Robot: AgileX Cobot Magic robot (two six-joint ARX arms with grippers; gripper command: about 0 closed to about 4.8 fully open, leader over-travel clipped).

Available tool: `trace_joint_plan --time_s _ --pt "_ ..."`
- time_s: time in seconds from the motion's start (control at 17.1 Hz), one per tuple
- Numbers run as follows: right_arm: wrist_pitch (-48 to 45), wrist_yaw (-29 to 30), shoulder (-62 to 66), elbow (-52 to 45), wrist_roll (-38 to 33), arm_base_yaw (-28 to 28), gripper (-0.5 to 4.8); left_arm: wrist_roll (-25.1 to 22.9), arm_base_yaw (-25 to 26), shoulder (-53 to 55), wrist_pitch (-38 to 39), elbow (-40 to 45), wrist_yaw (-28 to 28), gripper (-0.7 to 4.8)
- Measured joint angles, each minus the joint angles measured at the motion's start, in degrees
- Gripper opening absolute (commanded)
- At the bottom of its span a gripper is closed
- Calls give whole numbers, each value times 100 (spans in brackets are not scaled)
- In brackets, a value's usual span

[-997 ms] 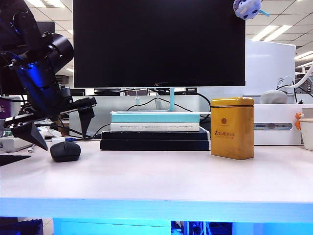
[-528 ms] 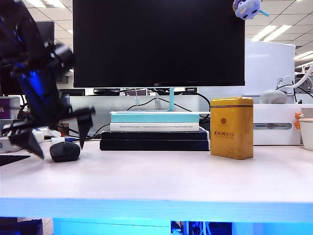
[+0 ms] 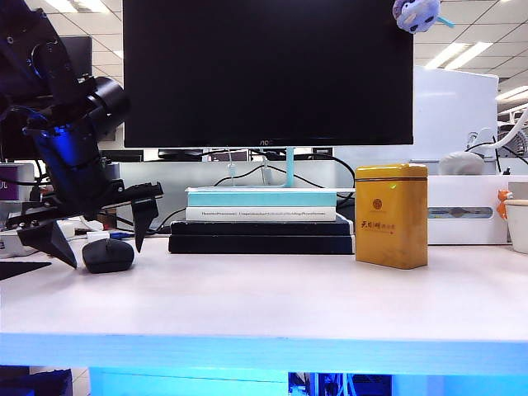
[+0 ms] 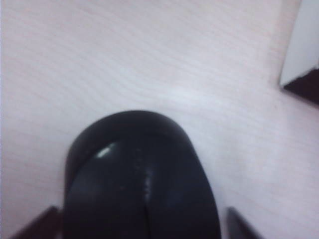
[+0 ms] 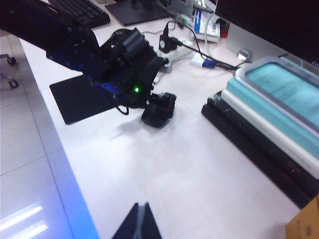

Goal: Place the black mouse on the black mouse pad.

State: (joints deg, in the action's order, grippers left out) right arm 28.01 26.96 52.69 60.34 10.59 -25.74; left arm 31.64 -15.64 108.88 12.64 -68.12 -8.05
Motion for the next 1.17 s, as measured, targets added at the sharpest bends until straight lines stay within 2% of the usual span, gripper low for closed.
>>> trace_joint_plan --time_s 0.18,0.59,0.76,0.88,1.17 --pt "-142 0 0 0 0 0 -1 9 2 2 0 -2 155 304" --pt "-205 0 0 0 0 2 -1 125 -31 4 -42 -26 232 305" --pt "-205 0 2 0 0 2 -1 98 -31 13 219 -173 297 305" --pt "-208 0 2 0 0 2 -1 -120 -35 11 645 -476 313 305" --pt "-264 0 2 0 0 2 -1 -1191 -35 -26 2094 -1602 284 305"
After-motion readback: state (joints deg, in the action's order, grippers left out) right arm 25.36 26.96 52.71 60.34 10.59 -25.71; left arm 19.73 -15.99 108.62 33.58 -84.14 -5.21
